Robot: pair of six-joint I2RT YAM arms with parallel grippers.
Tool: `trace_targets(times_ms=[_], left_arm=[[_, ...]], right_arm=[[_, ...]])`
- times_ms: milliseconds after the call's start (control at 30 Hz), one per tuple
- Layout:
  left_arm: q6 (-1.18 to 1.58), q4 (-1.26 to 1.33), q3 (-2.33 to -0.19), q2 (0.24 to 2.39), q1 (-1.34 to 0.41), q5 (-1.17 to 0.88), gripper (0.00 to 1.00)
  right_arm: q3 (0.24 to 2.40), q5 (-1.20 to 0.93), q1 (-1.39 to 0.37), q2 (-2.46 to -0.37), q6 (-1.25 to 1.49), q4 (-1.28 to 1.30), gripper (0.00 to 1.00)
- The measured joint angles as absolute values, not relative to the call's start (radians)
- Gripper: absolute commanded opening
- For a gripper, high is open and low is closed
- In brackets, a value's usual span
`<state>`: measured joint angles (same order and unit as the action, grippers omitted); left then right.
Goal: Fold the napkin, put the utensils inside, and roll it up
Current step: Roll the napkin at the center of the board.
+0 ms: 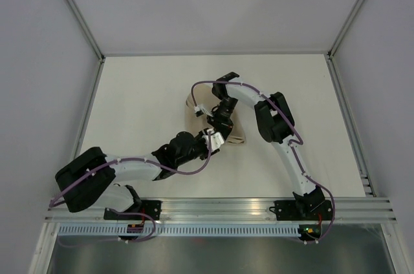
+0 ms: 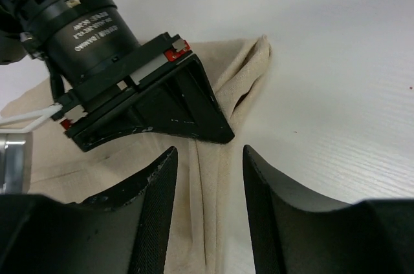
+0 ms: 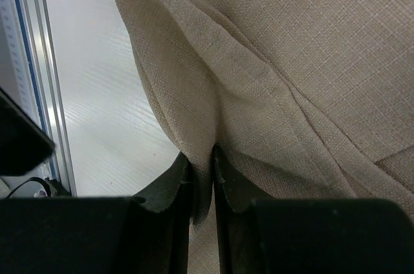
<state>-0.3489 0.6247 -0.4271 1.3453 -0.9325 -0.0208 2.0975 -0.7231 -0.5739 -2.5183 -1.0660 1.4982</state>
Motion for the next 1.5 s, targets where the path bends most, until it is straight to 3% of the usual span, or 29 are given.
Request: trace_targets(times_ms=[333, 1500], left_arm=[[-0.435, 0.629, -0.521, 1.537, -0.944, -0.006, 0.54], [-0.543, 0.514, -0.611, 1.681, -0.950, 0.082, 0.56]], right_arm=[[2.100, -0.729, -0.571, -2.522, -1.061, 1.501, 0.13], [2.100, -0.745, -0.558, -2.528, -1.051, 1.502, 0.11]])
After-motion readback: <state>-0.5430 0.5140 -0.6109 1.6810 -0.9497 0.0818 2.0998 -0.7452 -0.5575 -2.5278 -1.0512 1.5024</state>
